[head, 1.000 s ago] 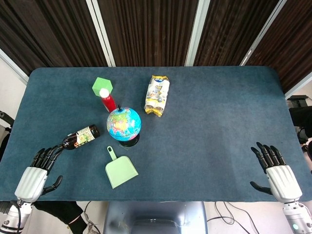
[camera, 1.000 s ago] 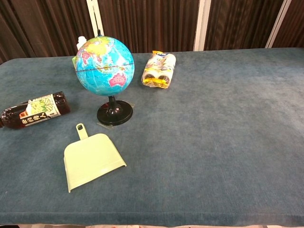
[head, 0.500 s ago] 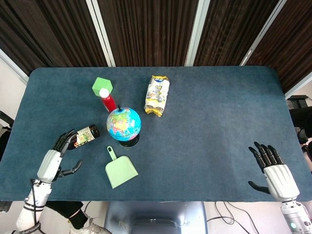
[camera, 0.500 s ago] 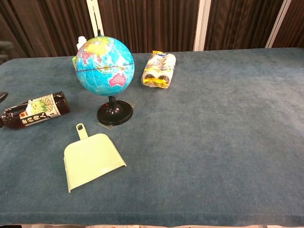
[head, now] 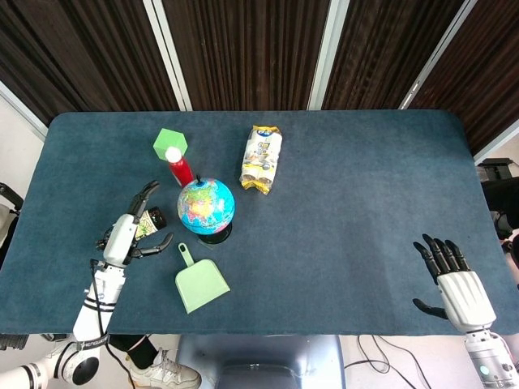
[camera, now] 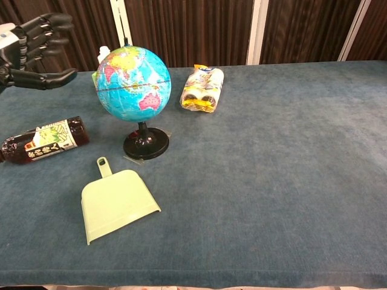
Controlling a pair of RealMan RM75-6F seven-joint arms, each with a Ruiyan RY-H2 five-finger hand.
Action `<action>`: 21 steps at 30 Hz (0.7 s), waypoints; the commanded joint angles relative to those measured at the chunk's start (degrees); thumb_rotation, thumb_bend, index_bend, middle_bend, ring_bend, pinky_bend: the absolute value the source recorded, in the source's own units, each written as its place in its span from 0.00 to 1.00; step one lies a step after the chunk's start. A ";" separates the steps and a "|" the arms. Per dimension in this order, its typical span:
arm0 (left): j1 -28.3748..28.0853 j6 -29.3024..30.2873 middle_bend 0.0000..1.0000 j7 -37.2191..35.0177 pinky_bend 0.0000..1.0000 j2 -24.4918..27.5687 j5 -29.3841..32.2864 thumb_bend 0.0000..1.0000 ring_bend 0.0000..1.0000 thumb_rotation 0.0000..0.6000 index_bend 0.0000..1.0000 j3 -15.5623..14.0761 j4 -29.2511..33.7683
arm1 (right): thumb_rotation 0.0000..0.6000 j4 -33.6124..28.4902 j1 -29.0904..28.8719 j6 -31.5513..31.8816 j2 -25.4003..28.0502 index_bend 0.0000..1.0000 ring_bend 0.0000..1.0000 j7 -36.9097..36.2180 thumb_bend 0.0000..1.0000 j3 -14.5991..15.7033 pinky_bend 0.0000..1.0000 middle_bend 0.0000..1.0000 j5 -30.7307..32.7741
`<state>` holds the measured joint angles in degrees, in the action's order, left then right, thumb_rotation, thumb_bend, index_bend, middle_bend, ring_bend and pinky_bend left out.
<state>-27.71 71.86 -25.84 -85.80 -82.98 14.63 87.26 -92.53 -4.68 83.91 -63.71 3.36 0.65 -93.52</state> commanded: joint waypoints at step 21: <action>-7.44 -5.96 0.00 9.94 0.00 -6.46 12.23 0.31 0.00 1.00 0.00 5.42 -1.79 | 1.00 0.13 0.51 1.77 2.17 0.00 0.00 -4.58 0.11 -0.07 0.00 0.00 -0.14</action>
<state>-34.10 67.15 -15.97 -91.51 -71.81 19.17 86.78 -92.41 -4.19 85.65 -61.56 -1.21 0.59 -93.68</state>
